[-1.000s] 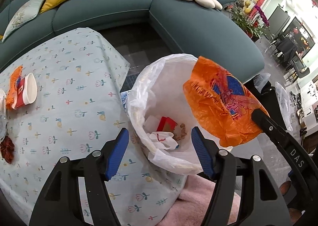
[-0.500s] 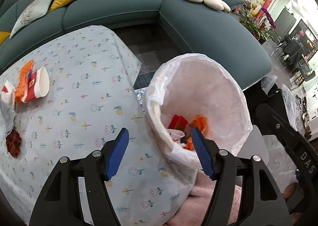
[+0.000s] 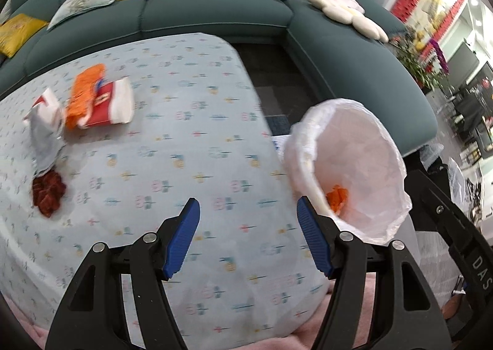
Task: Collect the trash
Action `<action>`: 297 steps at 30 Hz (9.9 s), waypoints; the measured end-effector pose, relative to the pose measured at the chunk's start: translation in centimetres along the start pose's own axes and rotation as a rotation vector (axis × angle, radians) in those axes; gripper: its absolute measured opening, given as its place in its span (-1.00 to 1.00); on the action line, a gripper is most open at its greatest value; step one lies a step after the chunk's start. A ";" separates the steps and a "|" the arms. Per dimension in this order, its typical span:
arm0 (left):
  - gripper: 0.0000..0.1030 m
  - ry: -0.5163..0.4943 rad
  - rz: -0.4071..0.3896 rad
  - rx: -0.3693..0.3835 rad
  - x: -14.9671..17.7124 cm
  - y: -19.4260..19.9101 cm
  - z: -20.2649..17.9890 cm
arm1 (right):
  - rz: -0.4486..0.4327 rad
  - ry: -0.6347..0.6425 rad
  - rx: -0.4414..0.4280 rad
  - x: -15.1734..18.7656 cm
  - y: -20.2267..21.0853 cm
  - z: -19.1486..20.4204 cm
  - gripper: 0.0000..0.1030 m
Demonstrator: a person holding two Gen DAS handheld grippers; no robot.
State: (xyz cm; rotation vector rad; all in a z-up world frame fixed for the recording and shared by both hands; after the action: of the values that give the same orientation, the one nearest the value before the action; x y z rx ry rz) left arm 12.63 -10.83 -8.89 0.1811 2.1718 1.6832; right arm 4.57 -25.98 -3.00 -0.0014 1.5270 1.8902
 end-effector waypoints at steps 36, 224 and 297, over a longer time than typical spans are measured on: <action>0.21 0.504 0.008 -0.037 4.5 2.0 27.7 | 0.179 0.361 -0.044 4.4 -7.9 22.5 -0.24; 0.19 0.226 -0.063 -0.023 1.7 4.5 14.1 | 0.079 0.230 -0.004 1.4 -2.3 13.2 -0.10; -0.82 0.210 0.013 0.128 1.4 2.9 17.2 | 0.151 0.277 -0.095 0.1 -7.5 18.4 -0.62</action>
State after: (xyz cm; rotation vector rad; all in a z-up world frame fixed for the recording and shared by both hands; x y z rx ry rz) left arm 17.39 5.96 -9.95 0.0549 2.4388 1.6344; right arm 15.84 -9.67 -3.89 -0.2036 1.6554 2.1522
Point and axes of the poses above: each gripper's, at about its wrist camera, not at the fingertips, and y roughly against the way its jaws point, z to its left, x to its underside, the point moved 1 cm from there along -y, roughly the way its jaws point, and after that the axes turned 15 degrees about z, right-handed, at the moved point
